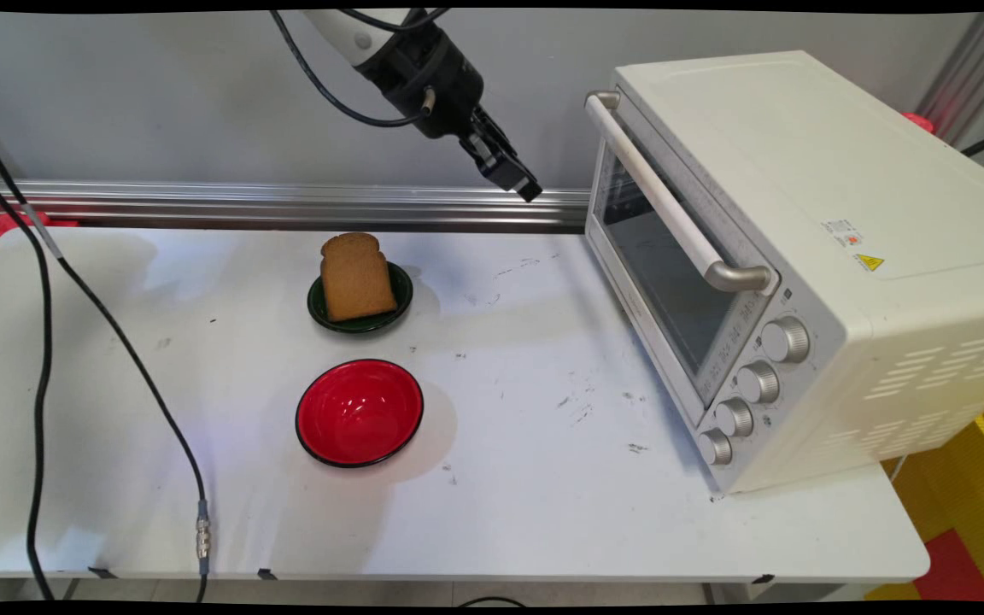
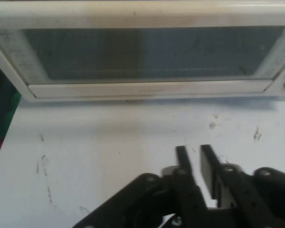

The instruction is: Open the oven

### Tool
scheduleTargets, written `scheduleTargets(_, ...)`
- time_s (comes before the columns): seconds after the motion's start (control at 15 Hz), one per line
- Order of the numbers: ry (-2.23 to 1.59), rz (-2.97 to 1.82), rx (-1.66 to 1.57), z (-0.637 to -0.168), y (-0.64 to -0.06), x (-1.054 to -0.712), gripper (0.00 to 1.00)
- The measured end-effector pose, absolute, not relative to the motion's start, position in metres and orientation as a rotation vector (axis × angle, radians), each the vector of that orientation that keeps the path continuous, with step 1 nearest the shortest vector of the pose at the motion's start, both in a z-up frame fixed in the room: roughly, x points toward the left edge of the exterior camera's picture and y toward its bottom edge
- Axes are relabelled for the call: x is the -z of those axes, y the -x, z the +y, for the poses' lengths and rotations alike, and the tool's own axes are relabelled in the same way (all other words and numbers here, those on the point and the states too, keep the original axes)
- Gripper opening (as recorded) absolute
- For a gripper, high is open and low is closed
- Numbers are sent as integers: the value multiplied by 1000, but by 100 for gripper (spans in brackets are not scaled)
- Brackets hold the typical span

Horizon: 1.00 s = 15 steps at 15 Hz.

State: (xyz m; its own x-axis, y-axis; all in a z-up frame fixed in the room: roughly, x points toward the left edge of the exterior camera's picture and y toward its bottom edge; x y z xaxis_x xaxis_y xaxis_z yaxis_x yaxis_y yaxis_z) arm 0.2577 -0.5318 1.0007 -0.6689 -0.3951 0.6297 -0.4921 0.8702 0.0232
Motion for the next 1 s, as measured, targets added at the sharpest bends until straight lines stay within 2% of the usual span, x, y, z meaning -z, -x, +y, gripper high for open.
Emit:
scheduleTargets(0.6,-640,-2400,-207,-551,-249,-997,0)
scheduleTargets(1.0,-629,-2377,-225,-570,-223,-1007,0)
